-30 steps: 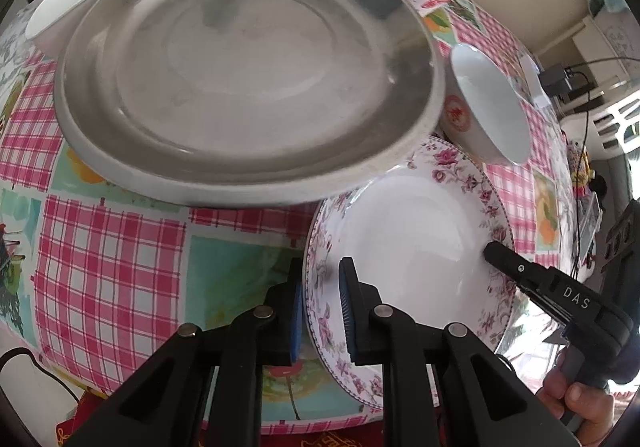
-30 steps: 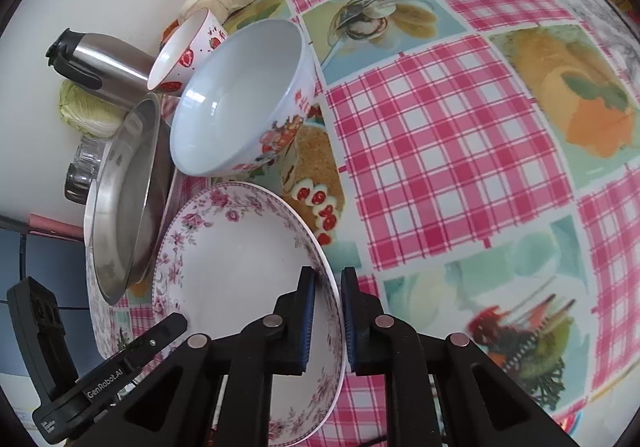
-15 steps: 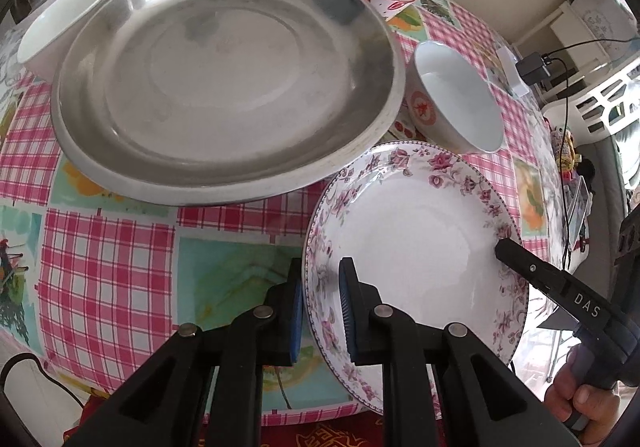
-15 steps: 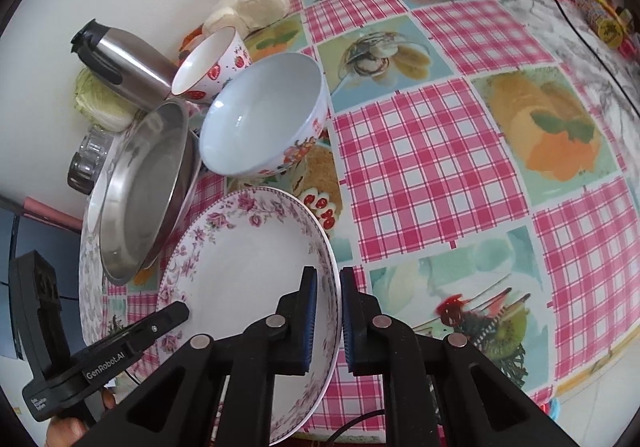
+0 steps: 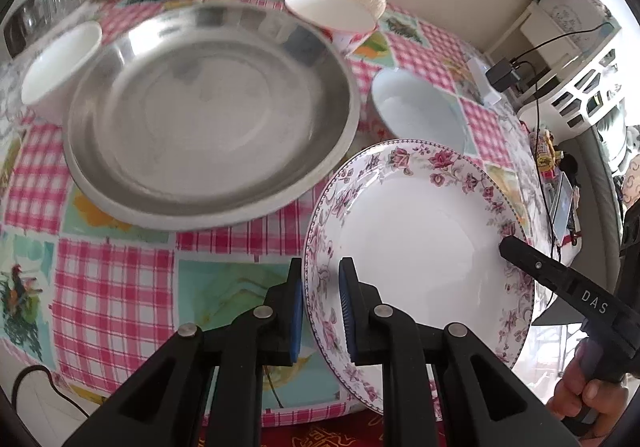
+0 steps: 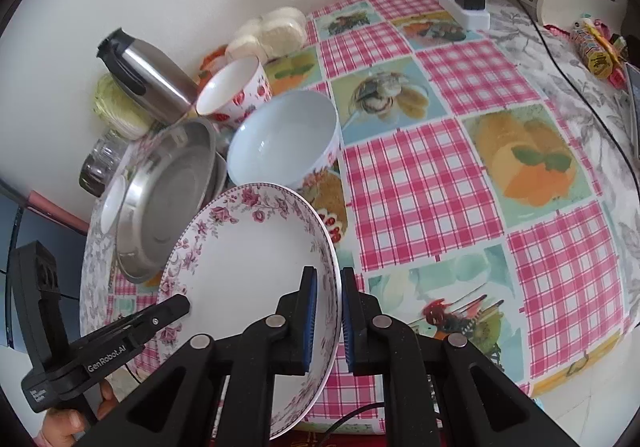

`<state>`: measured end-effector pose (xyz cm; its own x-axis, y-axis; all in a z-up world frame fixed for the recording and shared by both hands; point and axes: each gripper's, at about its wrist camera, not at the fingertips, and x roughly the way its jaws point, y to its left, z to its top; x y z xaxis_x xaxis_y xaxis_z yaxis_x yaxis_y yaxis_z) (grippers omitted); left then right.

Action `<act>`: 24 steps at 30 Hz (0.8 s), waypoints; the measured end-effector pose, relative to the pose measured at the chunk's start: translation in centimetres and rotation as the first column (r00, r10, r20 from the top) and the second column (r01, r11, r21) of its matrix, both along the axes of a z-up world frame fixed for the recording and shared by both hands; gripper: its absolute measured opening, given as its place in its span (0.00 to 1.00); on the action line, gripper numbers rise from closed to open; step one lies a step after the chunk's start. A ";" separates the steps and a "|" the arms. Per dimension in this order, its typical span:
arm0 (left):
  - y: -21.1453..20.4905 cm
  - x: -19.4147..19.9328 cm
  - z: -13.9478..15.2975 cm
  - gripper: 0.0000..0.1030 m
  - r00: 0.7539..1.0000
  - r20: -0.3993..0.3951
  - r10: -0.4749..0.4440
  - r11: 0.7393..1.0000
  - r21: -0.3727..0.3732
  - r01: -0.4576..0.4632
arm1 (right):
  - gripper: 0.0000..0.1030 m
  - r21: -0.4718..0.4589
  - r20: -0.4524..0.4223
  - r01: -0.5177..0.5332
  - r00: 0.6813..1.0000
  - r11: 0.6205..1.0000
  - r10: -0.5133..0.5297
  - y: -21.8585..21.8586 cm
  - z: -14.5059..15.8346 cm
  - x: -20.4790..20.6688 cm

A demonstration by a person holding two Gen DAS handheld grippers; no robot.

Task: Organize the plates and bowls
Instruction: 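Lift the floral plate with both tools and carry it toward the steel basin, then lower the floral plate into the steel basin with both tools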

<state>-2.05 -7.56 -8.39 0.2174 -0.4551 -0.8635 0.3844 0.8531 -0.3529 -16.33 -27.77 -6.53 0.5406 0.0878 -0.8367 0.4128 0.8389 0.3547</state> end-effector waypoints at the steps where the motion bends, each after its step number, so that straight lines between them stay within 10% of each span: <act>1: 0.0 0.0 0.3 0.17 1.000 0.015 -0.001 1.000 0.004 0.001 | 0.12 0.001 0.009 0.002 1.000 1.000 -0.002 0.0 0.3 0.0; 24: 3.4 7.8 10.4 0.17 0.967 0.142 0.214 0.959 -0.221 -0.180 | 0.12 0.005 0.249 -0.032 0.968 0.999 0.029 0.7 10.7 6.4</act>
